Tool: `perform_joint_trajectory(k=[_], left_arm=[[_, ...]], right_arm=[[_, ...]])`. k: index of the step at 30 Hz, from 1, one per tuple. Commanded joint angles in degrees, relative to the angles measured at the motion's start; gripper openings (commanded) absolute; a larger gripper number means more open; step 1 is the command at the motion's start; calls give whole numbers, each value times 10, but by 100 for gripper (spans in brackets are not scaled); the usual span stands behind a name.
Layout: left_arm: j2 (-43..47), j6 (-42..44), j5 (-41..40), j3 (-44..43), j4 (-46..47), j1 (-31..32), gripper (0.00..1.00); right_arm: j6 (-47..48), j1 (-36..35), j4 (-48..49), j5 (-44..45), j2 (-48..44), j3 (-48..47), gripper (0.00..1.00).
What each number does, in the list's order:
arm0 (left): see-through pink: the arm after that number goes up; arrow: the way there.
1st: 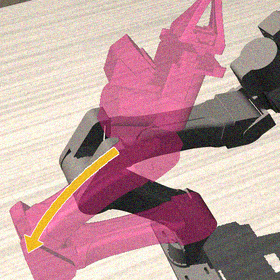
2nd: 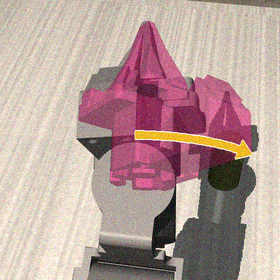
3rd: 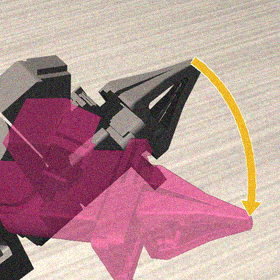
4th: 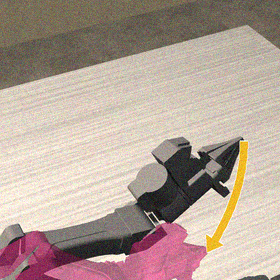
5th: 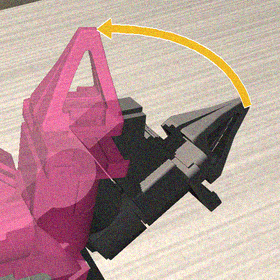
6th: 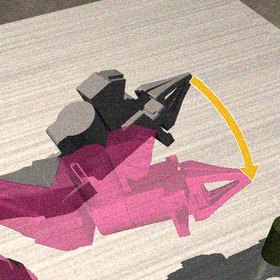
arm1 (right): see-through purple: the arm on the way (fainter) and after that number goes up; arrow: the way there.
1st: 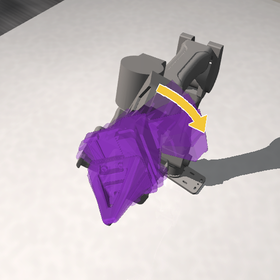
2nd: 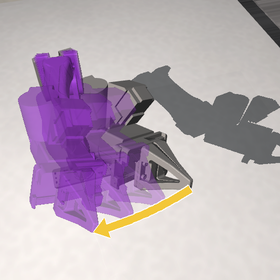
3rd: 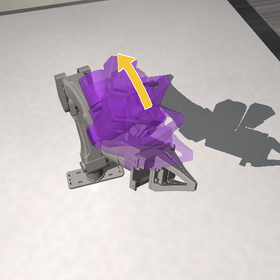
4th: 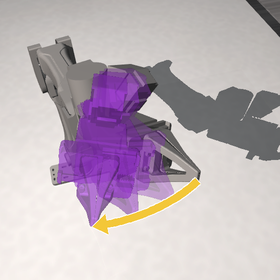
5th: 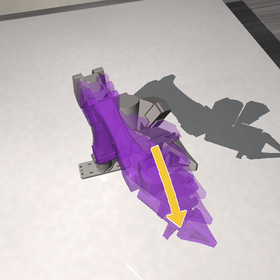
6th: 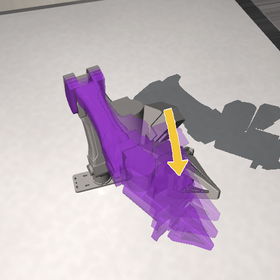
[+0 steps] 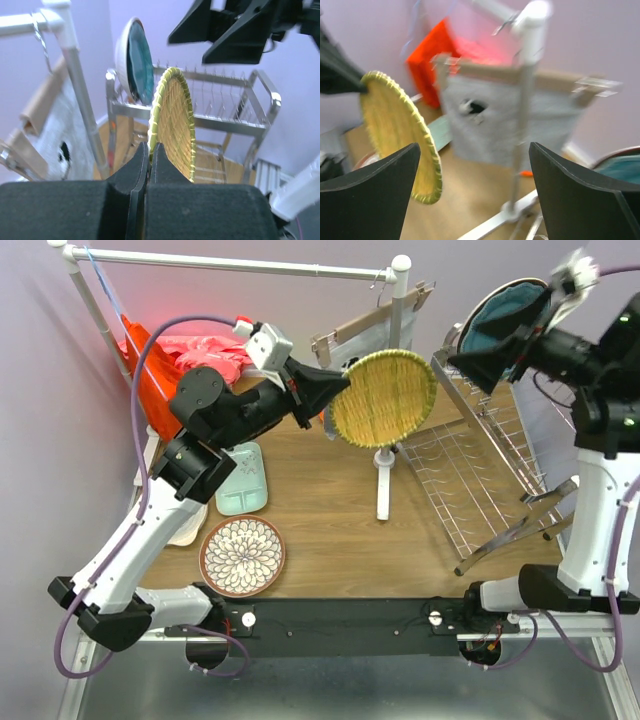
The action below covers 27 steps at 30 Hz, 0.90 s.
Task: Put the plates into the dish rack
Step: Insert the plate into the dish rack
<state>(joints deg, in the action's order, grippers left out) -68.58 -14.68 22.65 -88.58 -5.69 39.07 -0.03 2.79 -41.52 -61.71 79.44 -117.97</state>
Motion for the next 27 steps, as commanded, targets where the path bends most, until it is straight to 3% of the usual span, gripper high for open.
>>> perform_joint_trajectory(k=[1,7,11,16,27], left_arm=[[-35,-4,-48,-71,85,0,0],[-137,14,-47,-197,118,11,0],[-222,23,-51,-287,120,34,0],[-299,95,-106,-392,133,75,0],[-446,144,-150,-501,204,114,0]], right_arm=[[-64,-1,75,337,-7,-118,100],[-144,12,120,607,-56,-26,100],[-172,13,173,731,-89,19,100],[-188,20,192,774,-105,39,100],[-227,39,221,885,-149,136,100]])
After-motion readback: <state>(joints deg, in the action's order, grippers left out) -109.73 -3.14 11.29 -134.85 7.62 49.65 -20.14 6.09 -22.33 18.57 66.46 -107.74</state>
